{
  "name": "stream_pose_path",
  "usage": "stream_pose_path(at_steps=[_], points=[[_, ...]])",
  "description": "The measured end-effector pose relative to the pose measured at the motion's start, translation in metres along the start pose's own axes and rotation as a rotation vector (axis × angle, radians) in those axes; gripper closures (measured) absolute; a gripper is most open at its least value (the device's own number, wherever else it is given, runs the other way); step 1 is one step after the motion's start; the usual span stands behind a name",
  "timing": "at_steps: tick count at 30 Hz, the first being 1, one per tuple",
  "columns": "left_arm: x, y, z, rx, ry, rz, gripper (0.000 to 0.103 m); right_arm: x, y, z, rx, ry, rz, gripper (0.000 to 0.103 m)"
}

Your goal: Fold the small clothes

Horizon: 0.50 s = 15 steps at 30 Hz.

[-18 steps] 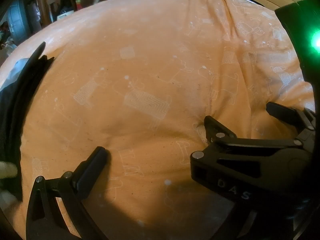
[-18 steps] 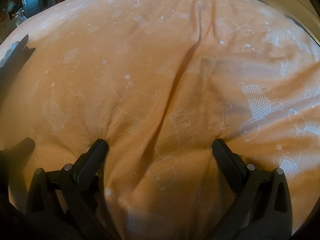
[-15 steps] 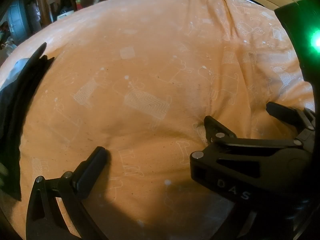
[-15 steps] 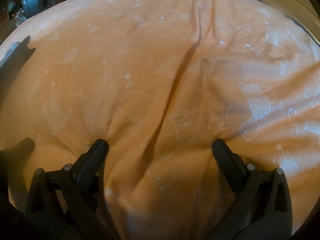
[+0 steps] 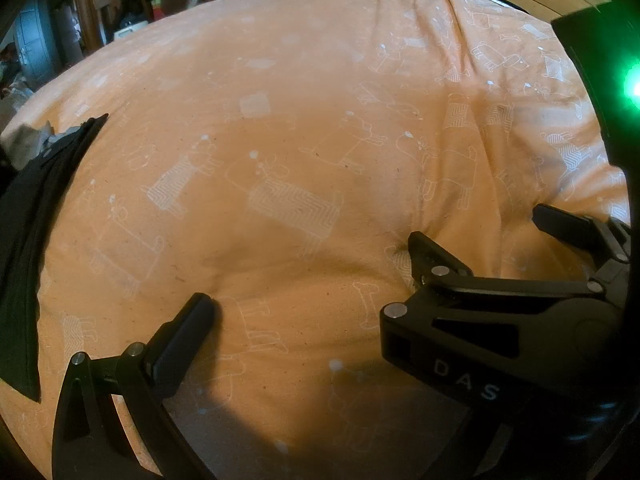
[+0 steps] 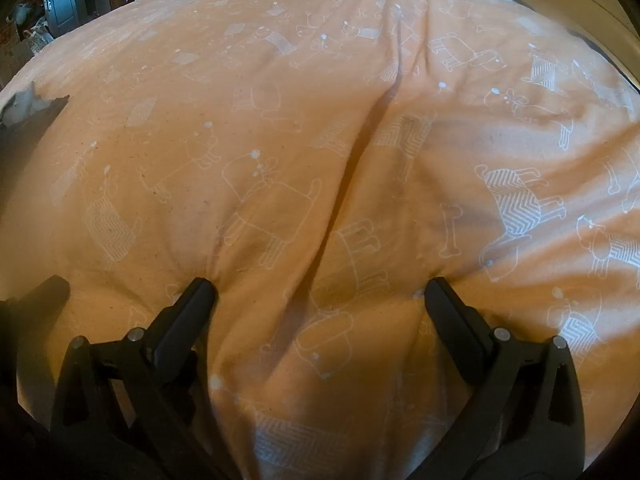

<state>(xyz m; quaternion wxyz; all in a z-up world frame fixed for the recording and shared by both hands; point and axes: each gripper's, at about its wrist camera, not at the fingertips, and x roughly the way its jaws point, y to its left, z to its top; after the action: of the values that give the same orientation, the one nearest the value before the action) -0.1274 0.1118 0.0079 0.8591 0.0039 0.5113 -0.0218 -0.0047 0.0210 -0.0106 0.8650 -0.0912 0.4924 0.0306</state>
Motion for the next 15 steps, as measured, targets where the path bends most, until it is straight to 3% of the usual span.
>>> stream_pose_path(at_steps=[5, 15], points=[[0.0015, -0.0074, -0.003, 0.0, 0.0, 0.0, 0.0, -0.0025, 0.0021, -0.0003, -0.018, 0.003, -0.032, 0.0], [-0.0003, -0.0012, -0.0021, 0.0, 0.0, 0.0, 0.0, -0.0033, 0.0014, -0.0009, 0.001, -0.004, -0.001, 0.0]])
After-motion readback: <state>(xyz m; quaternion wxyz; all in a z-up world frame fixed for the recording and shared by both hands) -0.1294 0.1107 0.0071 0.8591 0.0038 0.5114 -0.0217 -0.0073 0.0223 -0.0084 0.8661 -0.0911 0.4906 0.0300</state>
